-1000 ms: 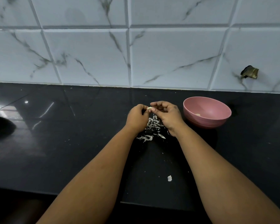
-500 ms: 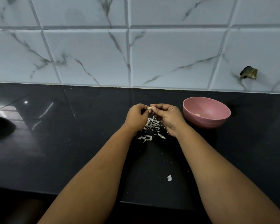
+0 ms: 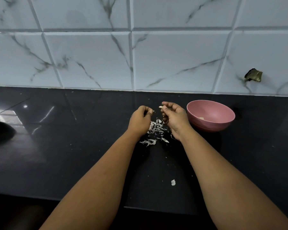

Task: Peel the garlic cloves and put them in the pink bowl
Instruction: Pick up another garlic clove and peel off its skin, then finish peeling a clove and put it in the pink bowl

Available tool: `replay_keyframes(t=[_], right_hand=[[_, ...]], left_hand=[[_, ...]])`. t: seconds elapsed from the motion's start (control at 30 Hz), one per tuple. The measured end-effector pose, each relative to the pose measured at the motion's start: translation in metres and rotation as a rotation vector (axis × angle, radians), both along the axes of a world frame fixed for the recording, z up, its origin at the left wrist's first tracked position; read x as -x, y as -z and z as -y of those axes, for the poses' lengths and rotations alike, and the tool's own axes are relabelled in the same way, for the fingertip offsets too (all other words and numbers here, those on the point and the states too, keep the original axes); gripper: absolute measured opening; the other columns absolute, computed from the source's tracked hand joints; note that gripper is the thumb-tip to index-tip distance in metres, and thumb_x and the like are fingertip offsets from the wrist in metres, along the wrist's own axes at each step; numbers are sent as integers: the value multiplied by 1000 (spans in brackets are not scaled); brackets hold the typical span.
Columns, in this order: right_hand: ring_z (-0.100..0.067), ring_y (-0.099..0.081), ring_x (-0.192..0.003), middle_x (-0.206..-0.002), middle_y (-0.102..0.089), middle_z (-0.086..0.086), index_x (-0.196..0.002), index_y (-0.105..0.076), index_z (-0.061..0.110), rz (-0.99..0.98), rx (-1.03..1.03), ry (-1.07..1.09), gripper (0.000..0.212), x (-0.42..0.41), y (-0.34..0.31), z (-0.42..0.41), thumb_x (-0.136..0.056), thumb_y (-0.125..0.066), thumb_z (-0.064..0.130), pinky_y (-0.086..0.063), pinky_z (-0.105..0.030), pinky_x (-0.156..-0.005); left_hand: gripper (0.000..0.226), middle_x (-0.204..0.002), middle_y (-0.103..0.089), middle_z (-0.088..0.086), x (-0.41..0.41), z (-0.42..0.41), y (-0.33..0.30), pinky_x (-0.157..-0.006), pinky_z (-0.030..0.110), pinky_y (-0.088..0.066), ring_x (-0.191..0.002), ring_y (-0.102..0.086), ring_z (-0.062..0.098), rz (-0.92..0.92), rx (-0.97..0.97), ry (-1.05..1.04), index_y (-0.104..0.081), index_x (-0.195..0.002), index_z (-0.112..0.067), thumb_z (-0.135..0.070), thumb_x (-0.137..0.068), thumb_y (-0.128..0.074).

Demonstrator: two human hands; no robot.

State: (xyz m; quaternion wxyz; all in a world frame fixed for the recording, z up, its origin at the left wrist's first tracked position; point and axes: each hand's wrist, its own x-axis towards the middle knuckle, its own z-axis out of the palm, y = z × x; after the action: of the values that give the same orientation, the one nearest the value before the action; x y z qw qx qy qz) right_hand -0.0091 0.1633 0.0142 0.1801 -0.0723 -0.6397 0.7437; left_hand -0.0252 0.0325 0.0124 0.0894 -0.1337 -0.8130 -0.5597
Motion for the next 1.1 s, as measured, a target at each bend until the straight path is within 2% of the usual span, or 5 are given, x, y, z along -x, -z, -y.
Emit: replay_keyframes(t=[0.27,0.67,0.87,1.0,1.1], right_hand=[[-1,-55,-44,-61,-60,7,-81,-65,16,-141,-500,291,20,-13,-17,-9,-95,-51,16,-44,-18,-50],[-27,-64,-80,-86,-70,-14,-89,-72,3,-230,-868,743,14,-24,-28,-64,-82,-61,5,-42,-26,-70],[-31,-56,-112,-121,-60,-15,-114,-67,-1,5,-805,670,36,-22,-28,-71,-90,-41,-4,-35,-15,-86],[-37,-45,-123,-131,-56,-18,-118,-66,1,-79,-1020,714,40,-25,-28,-64,-89,-39,-4,-40,-45,-100],[-36,-47,-117,-122,-60,-17,-115,-68,1,-178,-1033,737,38,-23,-26,-63,-88,-42,-7,-44,-43,-95]], left_hand=[[22,-73,-47,-4,-12,-10,-3,-60,19,-36,-65,-40,6,24,-163,117,-55,-83,-13,-16,-102,-45],[56,-57,-39,6,-13,-7,1,-58,31,-34,-56,-38,15,-109,-52,82,-42,-66,2,-42,-99,-53],[16,-91,-71,-9,-6,-6,8,-81,26,-52,-88,-66,9,-68,7,60,-68,-91,-25,-20,-98,-55],[16,-90,-68,-14,-2,0,8,-76,17,-49,-77,-60,-8,-76,7,6,-71,-108,-23,-19,-95,-60],[9,-78,-67,-15,0,8,2,-75,24,-52,-73,-62,-1,-91,-7,-90,-75,-95,-24,-22,-91,-67]])
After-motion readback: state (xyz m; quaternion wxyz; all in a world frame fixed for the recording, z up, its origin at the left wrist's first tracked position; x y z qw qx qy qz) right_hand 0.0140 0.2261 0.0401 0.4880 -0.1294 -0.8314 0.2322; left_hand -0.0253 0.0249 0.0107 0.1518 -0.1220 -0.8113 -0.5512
